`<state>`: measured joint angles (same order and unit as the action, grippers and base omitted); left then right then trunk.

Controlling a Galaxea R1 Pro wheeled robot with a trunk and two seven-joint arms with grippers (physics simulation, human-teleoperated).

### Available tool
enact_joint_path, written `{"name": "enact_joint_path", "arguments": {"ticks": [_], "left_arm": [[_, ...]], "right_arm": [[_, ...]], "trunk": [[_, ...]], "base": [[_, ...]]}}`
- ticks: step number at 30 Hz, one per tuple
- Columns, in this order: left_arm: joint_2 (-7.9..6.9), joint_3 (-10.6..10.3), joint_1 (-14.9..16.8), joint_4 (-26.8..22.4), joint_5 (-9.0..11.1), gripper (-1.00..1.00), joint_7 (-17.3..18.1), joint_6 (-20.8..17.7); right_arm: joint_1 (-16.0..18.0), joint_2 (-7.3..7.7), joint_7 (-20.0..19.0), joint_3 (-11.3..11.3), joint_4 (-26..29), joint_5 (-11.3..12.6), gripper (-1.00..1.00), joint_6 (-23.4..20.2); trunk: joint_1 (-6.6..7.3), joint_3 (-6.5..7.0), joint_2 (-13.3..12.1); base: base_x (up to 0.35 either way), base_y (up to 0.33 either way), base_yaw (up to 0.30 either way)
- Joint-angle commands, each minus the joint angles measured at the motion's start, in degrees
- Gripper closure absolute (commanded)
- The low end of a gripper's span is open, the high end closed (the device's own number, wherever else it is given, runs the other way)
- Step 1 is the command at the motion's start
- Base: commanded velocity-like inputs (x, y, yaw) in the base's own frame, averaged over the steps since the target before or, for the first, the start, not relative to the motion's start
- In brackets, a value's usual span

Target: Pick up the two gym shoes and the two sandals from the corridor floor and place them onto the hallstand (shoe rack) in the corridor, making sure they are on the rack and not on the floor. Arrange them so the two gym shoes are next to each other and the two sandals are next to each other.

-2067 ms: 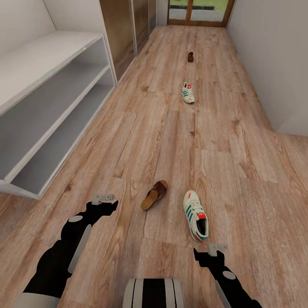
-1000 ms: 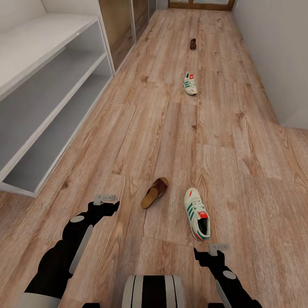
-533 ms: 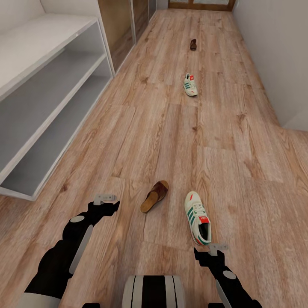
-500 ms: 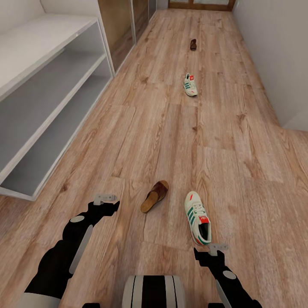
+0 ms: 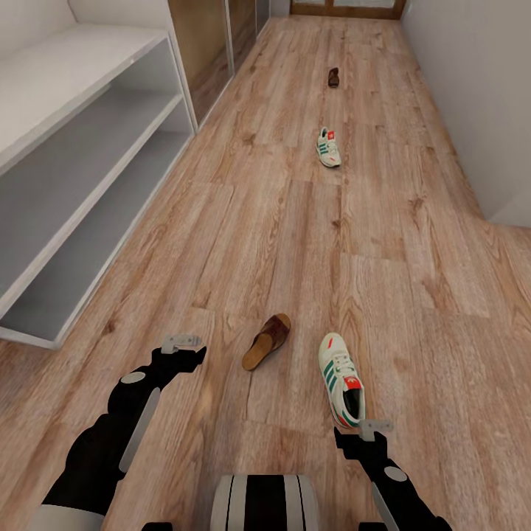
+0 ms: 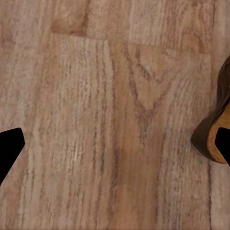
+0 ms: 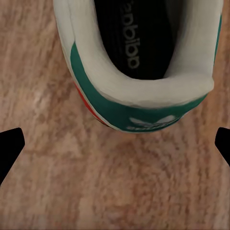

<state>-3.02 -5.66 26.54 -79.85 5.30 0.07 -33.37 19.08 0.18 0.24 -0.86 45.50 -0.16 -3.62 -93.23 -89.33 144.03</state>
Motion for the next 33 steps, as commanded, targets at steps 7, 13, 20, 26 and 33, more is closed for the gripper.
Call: {"name": "enact_joint_path", "arguments": {"ticks": [7,13,20,26,33], "left_arm": [[-0.03,-0.06,0.02,-0.05,0.57,-1.0,-0.15,-0.29],[-0.05,-0.06,0.03,-0.05,0.59,-1.0,-0.15,-0.29],[-0.05,-0.05,0.03,-0.06,0.59,-1.0,-0.15,-0.3],[-0.05,-0.05,0.04,-0.07,0.58,-1.0,-0.15,-0.29],[-0.05,-0.05,0.02,-0.05,0.59,-1.0,-0.15,-0.29]], "right_arm": [[0.0,0.0,0.02,-0.01,0.11,-0.02,-1.0,-0.36],[0.0,0.0,0.02,-0.01,0.19,-0.02,-1.0,-0.36],[0.0,0.0,0.09,-0.04,0.2,-0.02,-1.0,-0.4],[0.0,0.0,0.1,-0.02,0.2,-0.02,-1.0,-0.42],[0.0,0.0,0.11,-0.01,0.27,-0.02,-1.0,-0.42]], "trunk": [[0.01,-0.03,0.01],[0.01,-0.03,0.01],[-0.17,-2.08,0.11],[-0.17,-2.46,0.11],[-0.17,-2.54,0.11]], "base": [[0.001,0.0,0.0],[0.0,0.0,0.0],[0.0,0.0,0.0],[0.0,0.0,0.0],[0.013,-0.001,0.0]]}}
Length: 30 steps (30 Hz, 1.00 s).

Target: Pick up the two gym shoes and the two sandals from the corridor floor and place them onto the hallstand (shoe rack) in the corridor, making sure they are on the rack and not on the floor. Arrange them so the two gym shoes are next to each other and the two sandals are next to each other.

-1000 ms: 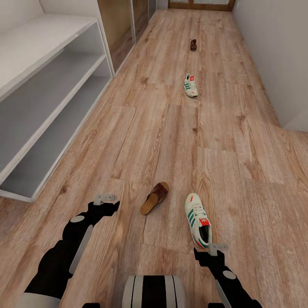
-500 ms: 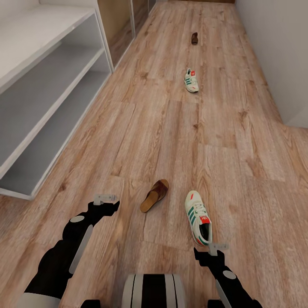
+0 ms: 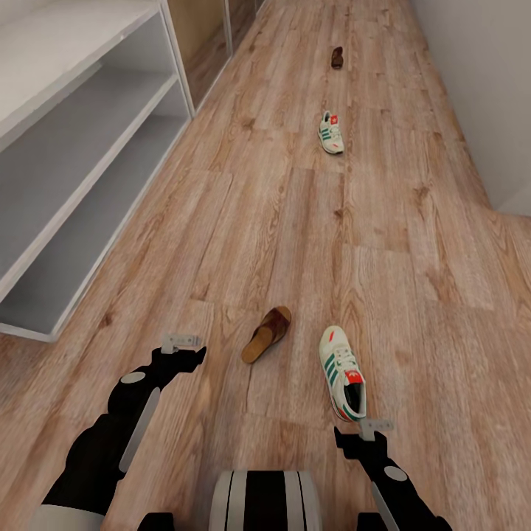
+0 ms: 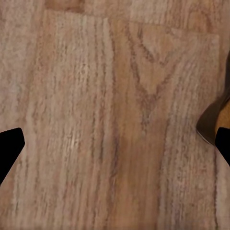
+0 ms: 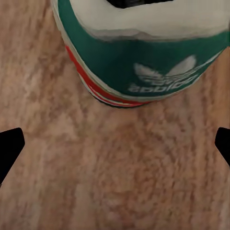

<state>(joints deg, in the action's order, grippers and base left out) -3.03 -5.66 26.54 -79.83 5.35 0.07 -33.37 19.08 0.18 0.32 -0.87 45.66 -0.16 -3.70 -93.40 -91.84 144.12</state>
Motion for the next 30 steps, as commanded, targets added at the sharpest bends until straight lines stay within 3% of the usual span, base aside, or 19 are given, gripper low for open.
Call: {"name": "enact_joint_path", "arguments": {"ticks": [1,30], "left_arm": [[-0.04,-0.05,0.04,-0.06,0.54,-1.0,-0.16,-0.29],[-0.04,-0.13,0.04,-0.06,0.46,-1.0,-0.16,-0.29]], "right_arm": [[0.0,0.0,0.03,-0.01,0.12,-0.02,-1.0,-0.34],[0.0,0.0,0.03,-0.01,0.13,-0.02,-1.0,-0.32]], "trunk": [[0.0,-0.03,0.01],[0.0,-0.04,0.01]], "base": [[0.125,-0.022,0.0],[0.049,-0.018,0.0]]}}
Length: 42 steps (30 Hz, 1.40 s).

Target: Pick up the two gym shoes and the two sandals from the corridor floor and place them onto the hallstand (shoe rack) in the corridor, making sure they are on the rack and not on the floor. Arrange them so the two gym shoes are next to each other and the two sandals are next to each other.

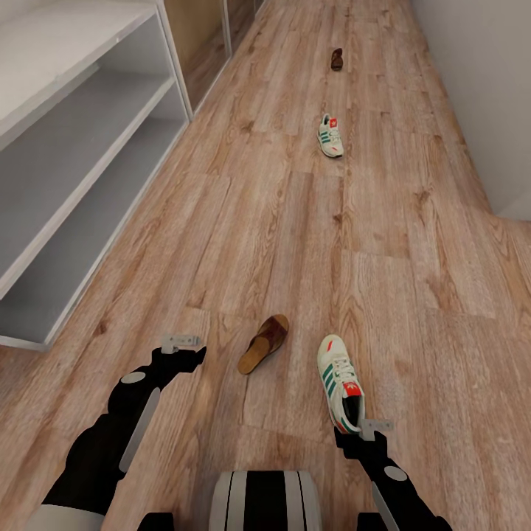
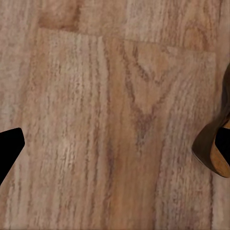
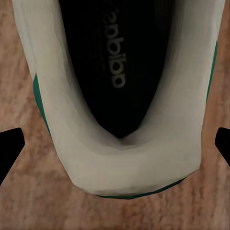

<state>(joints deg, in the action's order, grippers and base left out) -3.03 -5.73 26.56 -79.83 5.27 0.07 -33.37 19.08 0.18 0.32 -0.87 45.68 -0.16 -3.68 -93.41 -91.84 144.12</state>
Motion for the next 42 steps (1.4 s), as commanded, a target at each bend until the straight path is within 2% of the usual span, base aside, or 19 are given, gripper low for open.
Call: {"name": "enact_joint_path", "arguments": {"ticks": [1,7,12,15,42], "left_arm": [[-0.04,-0.06,0.01,-0.06,0.54,-1.0,-0.15,-0.29],[-0.04,0.01,-0.01,-0.06,0.59,-1.0,-0.15,-0.29],[-0.04,0.02,0.03,-0.06,0.58,-1.0,-0.15,-0.29],[-0.04,0.02,0.02,-0.06,0.55,-1.0,-0.15,-0.29],[-0.04,0.02,0.04,-0.06,0.54,-1.0,-0.15,-0.28]], "right_arm": [[-0.01,0.0,0.03,-0.01,0.11,-0.02,-1.0,-0.34],[0.0,0.0,0.03,-0.01,0.11,-0.02,-1.0,-0.34],[0.0,0.0,0.03,-0.01,0.11,-0.02,-1.0,-0.33],[0.0,0.0,0.03,-0.01,0.11,-0.02,-1.0,-0.33],[-0.01,0.0,0.03,-0.01,0.11,-0.02,-1.0,-0.36]], "trunk": [[0.01,-0.03,0.01],[0.01,-0.03,0.01],[-0.12,-1.22,0.08],[-0.12,-1.37,0.08],[-0.12,-1.44,0.08]], "base": [[0.004,-0.002,0.0],[0.001,-0.001,0.0],[0.0,0.0,0.0],[0.0,0.0,0.0],[0.049,0.0,0.0]]}}
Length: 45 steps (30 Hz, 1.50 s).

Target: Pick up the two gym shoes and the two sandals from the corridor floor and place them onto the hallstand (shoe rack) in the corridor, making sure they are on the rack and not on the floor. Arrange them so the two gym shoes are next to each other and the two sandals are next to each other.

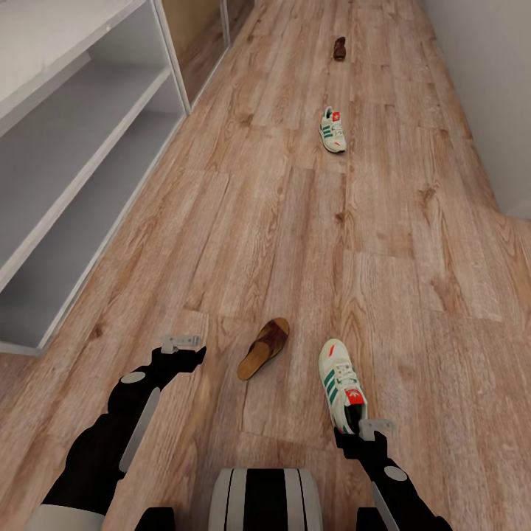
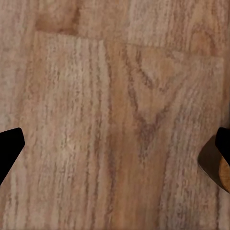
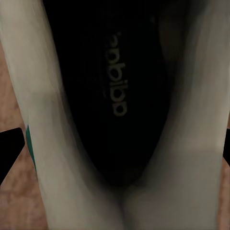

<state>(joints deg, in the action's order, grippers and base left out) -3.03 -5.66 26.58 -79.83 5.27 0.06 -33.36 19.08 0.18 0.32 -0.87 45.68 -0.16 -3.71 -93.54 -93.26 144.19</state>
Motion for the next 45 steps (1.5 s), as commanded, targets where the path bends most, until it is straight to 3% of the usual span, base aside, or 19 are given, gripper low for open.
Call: {"name": "enact_joint_path", "arguments": {"ticks": [1,34,43,45], "left_arm": [[-0.04,-0.05,0.01,-0.06,0.54,-1.0,-0.15,-0.29],[-0.18,0.03,0.01,0.97,0.62,-1.0,-0.24,-0.41],[-0.16,-0.01,-0.02,1.73,0.61,-1.0,-0.31,-0.66],[-0.18,0.01,-0.03,1.8,0.63,-1.0,-0.32,-0.71]], "right_arm": [[-0.01,0.0,0.03,-0.01,0.11,-0.02,1.0,-0.34],[-0.01,-0.01,0.29,-0.19,1.36,-0.1,1.0,-1.02],[-0.01,0.06,0.24,-0.19,10.1,-0.18,1.0,-1.41],[-0.01,0.04,0.22,-0.11,13.62,-0.19,1.0,-3.42]], "trunk": [[0.01,-0.03,0.01],[0.01,-0.03,0.01],[0.01,-0.03,0.01],[0.01,-0.03,0.01]], "base": [[0.0,0.0,0.0],[0.0,0.0,0.0],[0.0,0.0,0.0],[0.0,0.0,0.0]]}}
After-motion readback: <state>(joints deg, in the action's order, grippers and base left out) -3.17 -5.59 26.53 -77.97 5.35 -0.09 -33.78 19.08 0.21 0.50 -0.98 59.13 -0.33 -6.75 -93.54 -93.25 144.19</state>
